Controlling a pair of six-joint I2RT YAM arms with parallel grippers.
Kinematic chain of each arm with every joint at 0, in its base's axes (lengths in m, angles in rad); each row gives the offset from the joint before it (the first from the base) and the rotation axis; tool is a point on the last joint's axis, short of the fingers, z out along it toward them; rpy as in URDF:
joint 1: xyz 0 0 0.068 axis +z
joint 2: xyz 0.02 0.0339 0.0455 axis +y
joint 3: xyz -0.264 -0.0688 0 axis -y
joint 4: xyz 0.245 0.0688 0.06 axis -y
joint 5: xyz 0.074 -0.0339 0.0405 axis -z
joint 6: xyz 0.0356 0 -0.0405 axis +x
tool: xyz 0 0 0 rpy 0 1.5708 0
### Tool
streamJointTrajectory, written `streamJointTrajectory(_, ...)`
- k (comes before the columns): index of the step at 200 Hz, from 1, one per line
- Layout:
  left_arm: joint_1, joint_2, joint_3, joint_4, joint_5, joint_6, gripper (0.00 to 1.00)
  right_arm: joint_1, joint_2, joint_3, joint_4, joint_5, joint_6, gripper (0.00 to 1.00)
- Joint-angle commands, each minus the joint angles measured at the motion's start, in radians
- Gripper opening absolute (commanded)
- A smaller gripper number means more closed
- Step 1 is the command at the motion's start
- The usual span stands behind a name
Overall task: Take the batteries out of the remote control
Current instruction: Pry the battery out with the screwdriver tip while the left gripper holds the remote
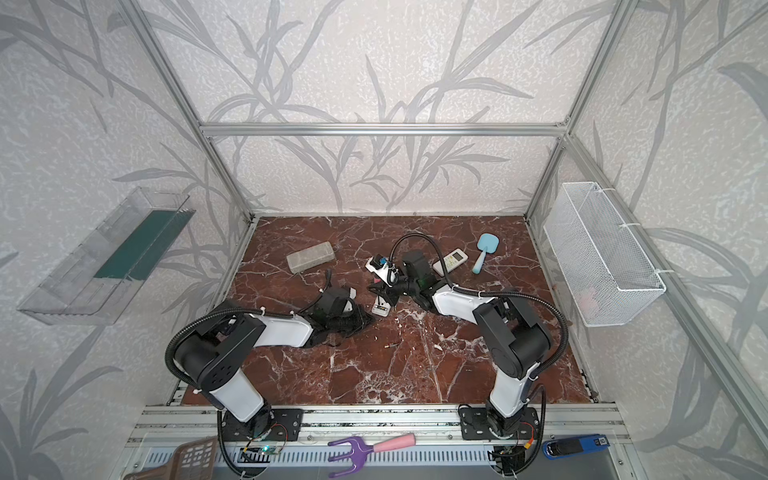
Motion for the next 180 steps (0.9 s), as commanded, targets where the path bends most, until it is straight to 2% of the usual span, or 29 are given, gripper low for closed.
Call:
streamJointTrajectory(1, -0.004, 0.008, 0.03, 0.007, -0.007, -0.015, 0.12, 0.0, 0.006, -0.02, 0.032, 0.01, 0.001, 0.0)
streamJointTrajectory(72, -0.014, 0.01, 0.064, 0.006, -0.014, -0.028, 0.12, 0.026, -0.003, -0.069, 0.017, 0.048, -0.04, 0.0)
streamJointTrajectory(119, -0.027, 0.071, 0.071, 0.024, -0.032, -0.046, 0.12, 0.049, -0.016, -0.071, -0.013, 0.078, -0.075, 0.0)
streamJointTrajectory(160, -0.026, 0.095, 0.071, 0.032, -0.045, -0.048, 0.12, 0.049, -0.011, -0.067, -0.017, 0.08, -0.056, 0.0)
streamJointTrajectory(180, -0.025, 0.093, 0.067, 0.037, -0.046, -0.049, 0.12, 0.042, -0.008, -0.065, 0.006, 0.078, 0.001, 0.0)
